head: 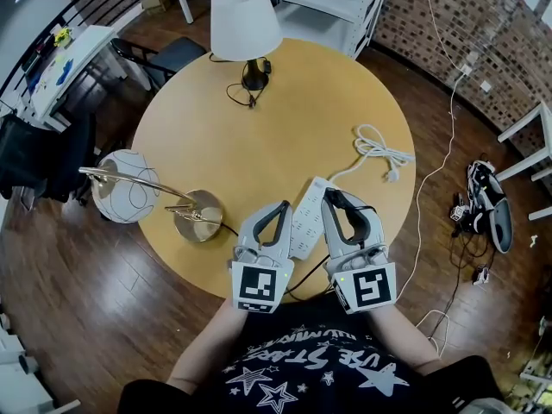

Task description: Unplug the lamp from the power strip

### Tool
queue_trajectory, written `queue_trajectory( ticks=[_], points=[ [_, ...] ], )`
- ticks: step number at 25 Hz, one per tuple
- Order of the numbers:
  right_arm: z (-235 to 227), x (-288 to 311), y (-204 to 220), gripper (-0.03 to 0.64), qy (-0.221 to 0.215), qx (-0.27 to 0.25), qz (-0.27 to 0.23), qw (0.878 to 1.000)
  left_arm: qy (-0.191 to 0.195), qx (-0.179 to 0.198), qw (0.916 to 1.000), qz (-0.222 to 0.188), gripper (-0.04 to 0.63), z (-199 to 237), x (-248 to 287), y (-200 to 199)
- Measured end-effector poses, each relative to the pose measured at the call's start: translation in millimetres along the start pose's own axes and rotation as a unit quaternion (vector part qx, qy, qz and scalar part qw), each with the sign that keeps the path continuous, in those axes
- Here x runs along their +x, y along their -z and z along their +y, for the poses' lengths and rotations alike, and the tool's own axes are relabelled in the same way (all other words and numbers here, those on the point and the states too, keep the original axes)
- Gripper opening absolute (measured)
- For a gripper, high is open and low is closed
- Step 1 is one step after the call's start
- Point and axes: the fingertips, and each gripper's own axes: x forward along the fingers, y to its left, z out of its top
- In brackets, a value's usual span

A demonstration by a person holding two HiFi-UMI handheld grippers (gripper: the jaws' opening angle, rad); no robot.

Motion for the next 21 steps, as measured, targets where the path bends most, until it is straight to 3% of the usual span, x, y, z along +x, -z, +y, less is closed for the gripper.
queue_trajectory(
  ticks=[13, 21],
  points=[
    [-4.2, -4.4, -6.3, 0.08, 0.005, -0.002, -0.001, 1.0, 0.001, -0.003, 1.0, -0.004, 0.005, -5.3, -0.4, -3.4],
    [15.9, -0.7, -16.8, 0.08, -0.026, -0.039, 0.005, 0.999, 0.0, -0.011, 0.9999, -0.007, 0.005, 1.8, -6.3, -6.0]
  ],
)
